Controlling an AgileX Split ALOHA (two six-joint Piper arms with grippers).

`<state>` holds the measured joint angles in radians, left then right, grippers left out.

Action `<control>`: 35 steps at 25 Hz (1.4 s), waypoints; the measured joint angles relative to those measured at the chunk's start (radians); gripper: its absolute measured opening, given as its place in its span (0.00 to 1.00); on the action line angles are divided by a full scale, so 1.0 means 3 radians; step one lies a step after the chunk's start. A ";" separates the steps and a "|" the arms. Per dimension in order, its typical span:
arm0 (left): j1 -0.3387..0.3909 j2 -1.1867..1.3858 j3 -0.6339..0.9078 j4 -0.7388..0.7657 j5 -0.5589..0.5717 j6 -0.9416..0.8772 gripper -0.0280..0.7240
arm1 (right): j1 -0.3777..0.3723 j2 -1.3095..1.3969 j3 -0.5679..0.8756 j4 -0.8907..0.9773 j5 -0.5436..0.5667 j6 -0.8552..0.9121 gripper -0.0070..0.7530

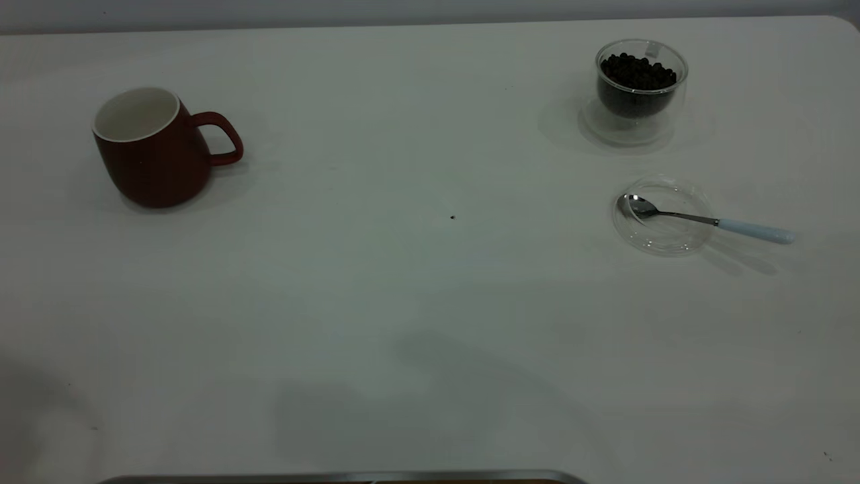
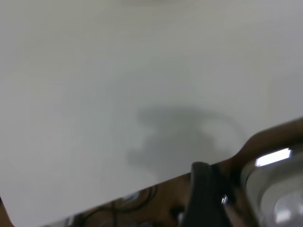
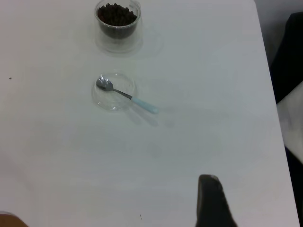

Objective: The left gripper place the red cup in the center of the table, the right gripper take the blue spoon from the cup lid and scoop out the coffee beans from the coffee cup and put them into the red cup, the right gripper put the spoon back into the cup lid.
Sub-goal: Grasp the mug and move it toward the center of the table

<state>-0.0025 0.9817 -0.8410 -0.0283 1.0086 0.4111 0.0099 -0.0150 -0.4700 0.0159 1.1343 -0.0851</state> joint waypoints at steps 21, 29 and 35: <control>0.0000 0.2737 -0.1058 0.0490 -0.1200 0.2027 0.82 | 0.0000 0.0000 0.0000 0.0000 0.0000 0.0000 0.64; 0.0000 0.3369 -0.1189 0.0911 -0.1655 0.2049 0.82 | 0.0000 0.0000 0.0000 0.0000 0.0000 0.0000 0.64; 0.0000 0.3724 -0.1369 0.0979 -0.1775 0.2062 0.82 | 0.0000 0.0000 0.0000 0.0000 0.0000 0.0000 0.64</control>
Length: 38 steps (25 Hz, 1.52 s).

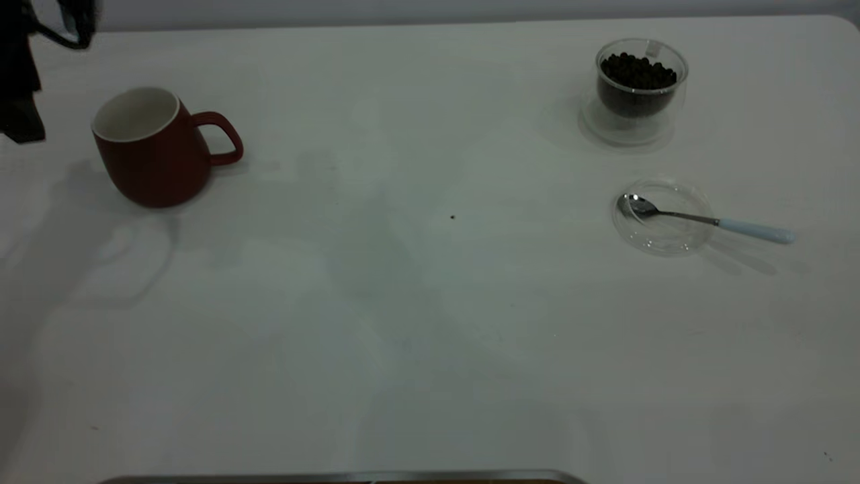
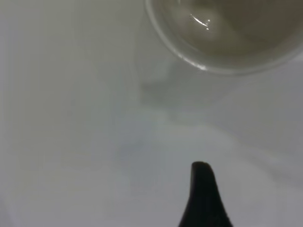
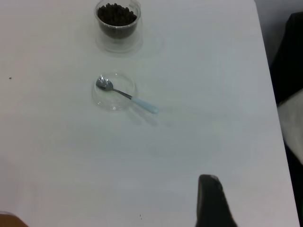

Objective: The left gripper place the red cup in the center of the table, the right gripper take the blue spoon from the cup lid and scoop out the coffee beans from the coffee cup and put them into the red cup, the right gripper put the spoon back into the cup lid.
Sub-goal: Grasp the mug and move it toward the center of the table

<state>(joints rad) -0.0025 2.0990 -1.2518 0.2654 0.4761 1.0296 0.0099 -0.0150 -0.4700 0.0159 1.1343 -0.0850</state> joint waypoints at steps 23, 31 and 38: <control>-0.0574 0.0675 -0.0545 0.0063 -0.0380 0.0162 0.82 | 0.0000 -0.0003 0.0000 0.0000 0.0000 0.0000 0.64; -0.1081 0.0720 -0.0661 0.0057 -0.0507 0.0014 0.82 | 0.0000 -0.0003 0.0000 0.0000 0.0000 0.0000 0.64; -0.1486 0.0739 -0.0852 0.0040 -0.0562 -0.0354 0.82 | 0.0000 -0.0003 0.0000 0.0000 0.0000 0.0000 0.64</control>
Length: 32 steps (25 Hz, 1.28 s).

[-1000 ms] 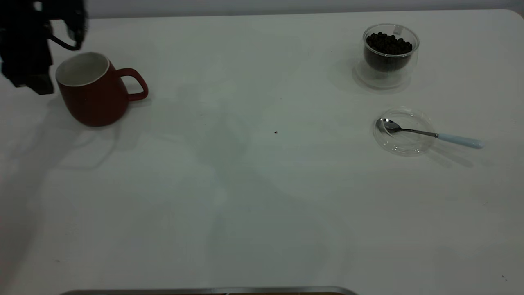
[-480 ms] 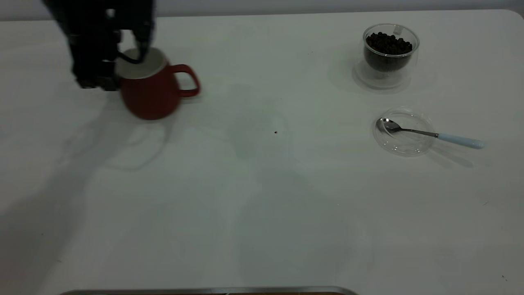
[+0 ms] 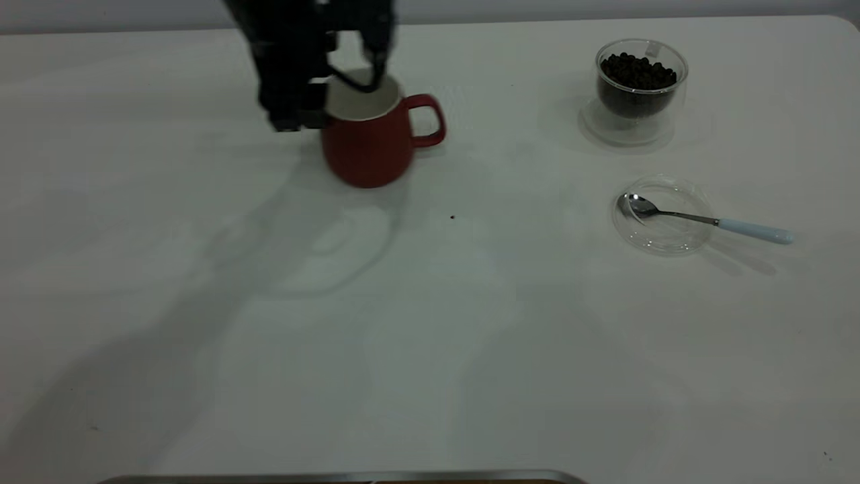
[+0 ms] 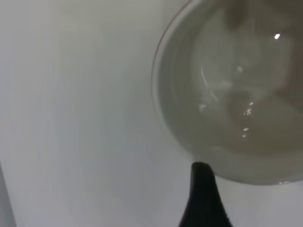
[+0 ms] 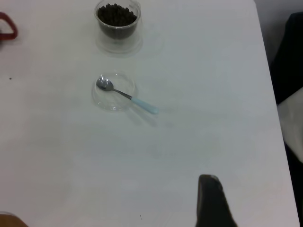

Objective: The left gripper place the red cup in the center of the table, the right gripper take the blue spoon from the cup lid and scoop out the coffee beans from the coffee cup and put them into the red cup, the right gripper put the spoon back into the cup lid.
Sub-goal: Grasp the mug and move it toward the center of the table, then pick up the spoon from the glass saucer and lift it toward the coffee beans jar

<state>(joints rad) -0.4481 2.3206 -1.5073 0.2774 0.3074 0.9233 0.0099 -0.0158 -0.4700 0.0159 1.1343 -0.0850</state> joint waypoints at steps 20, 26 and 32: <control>-0.0119 -0.2180 -0.0026 -0.0010 0.2152 -0.2337 0.82 | 0.0000 0.0000 0.0000 0.0000 0.0000 0.0000 0.64; -0.0119 -0.2919 -0.0030 -0.0015 0.2857 -0.2846 0.82 | 0.0000 0.0000 0.0000 0.0000 0.0000 0.0000 0.64; -0.0119 -0.3460 0.0139 -0.0055 0.2856 -0.3051 0.82 | 0.0000 0.0000 0.0000 0.0000 0.0000 0.0000 0.64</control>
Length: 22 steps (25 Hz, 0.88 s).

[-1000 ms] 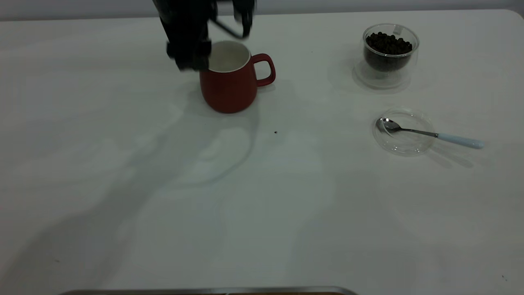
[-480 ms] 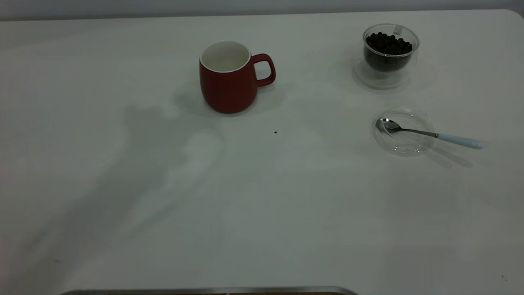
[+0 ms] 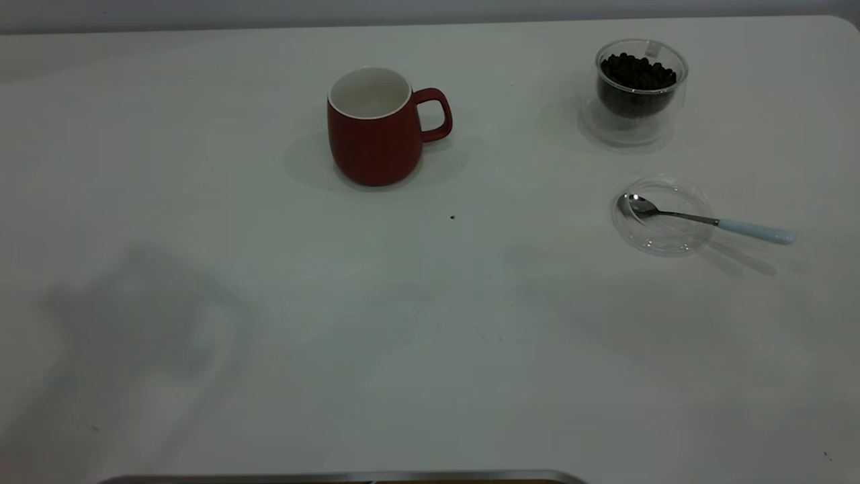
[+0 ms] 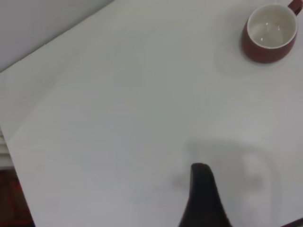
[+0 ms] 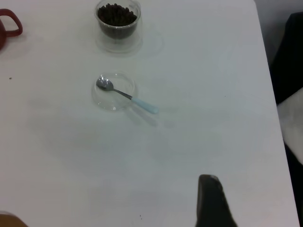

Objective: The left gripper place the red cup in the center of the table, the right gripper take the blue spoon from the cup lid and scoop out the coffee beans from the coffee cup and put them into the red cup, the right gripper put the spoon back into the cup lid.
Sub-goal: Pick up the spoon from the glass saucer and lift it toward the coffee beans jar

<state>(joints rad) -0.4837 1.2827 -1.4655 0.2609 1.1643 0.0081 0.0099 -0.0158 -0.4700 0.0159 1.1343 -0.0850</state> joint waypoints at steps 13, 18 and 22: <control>0.0000 -0.1825 0.1826 -0.0603 0.0000 -0.0398 0.82 | 0.0000 0.0000 0.0000 0.0000 0.0000 0.0000 0.64; 0.0004 -0.2469 0.2221 -0.0642 0.0000 -0.0415 0.82 | 0.0000 0.0000 0.0000 0.0000 0.0000 0.0000 0.64; 0.0256 -0.2987 0.2490 -0.0646 0.0000 -0.0416 0.82 | 0.0000 0.0000 0.0000 0.0000 0.0000 0.0000 0.64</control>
<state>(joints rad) -0.4069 0.3867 -0.7186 0.0671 1.1643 -0.1167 0.0099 -0.0158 -0.4700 0.0159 1.1343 -0.0850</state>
